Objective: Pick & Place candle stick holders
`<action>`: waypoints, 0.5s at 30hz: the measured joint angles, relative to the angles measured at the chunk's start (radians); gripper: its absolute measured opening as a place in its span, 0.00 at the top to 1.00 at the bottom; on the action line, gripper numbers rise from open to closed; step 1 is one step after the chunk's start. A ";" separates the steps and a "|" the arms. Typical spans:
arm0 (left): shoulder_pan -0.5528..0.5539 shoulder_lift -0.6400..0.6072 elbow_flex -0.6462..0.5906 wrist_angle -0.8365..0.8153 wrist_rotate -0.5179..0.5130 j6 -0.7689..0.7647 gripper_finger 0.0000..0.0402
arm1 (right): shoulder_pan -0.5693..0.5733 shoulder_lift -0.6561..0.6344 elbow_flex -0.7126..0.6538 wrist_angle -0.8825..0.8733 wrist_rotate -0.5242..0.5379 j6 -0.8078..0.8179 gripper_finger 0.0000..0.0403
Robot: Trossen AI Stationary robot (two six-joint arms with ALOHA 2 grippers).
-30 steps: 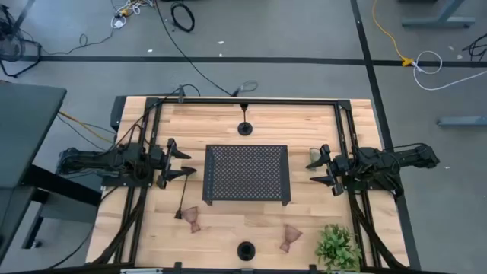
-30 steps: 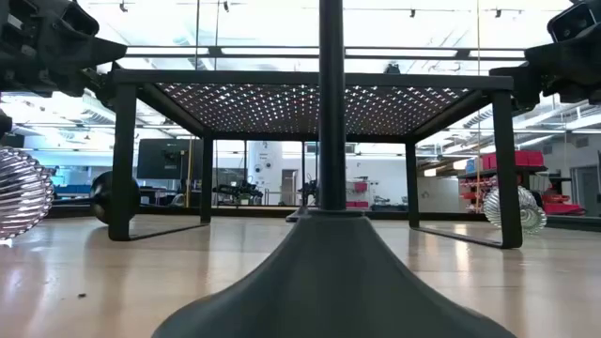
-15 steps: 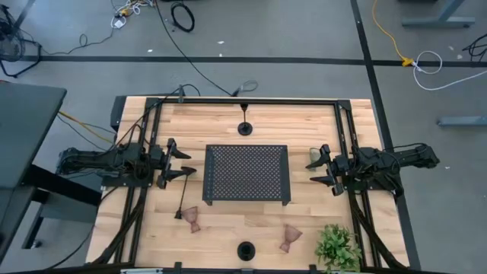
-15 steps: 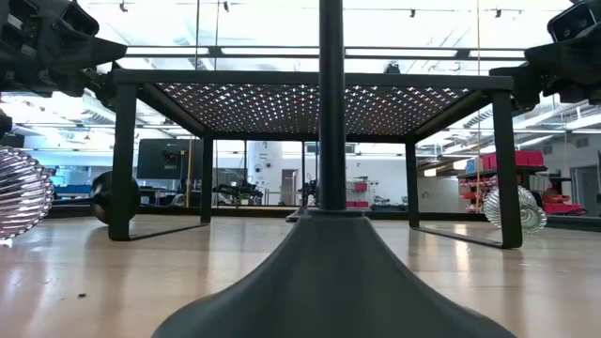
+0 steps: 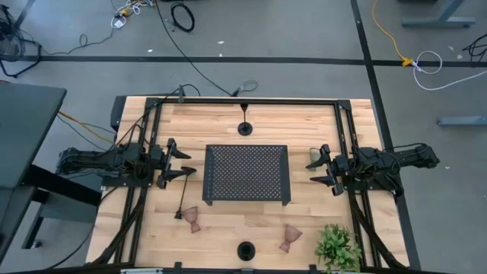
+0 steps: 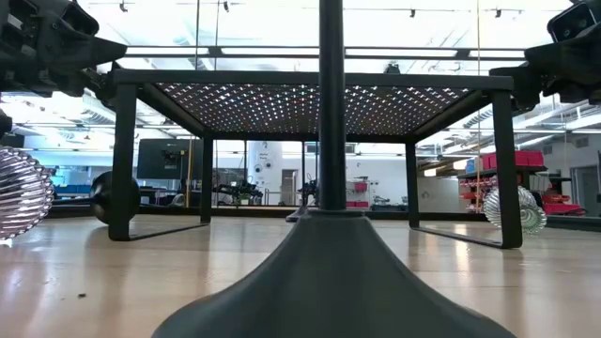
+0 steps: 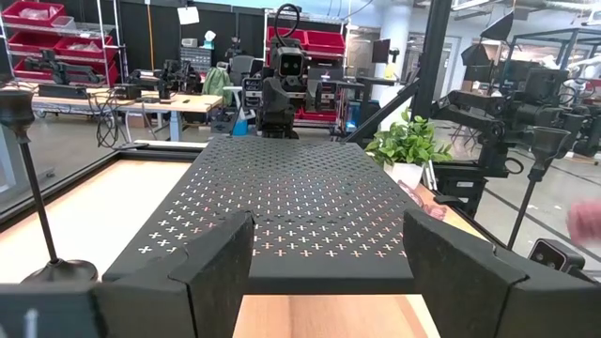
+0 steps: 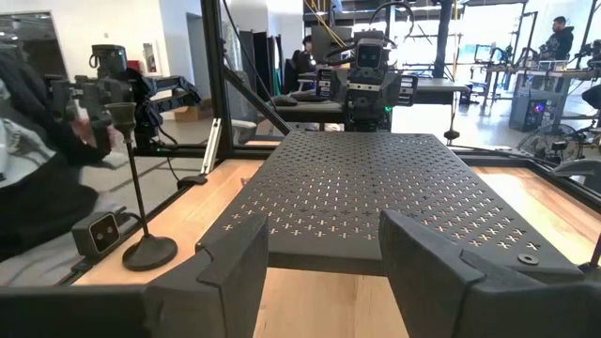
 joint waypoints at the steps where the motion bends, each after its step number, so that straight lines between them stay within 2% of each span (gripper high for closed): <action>1: 0.000 0.000 0.000 0.000 0.000 0.001 0.33 | 0.000 0.000 0.000 0.000 0.000 0.000 0.49; 15: 0.000 0.000 0.000 0.005 -0.024 -0.005 0.33 | 0.000 0.000 0.000 0.010 0.000 0.001 0.49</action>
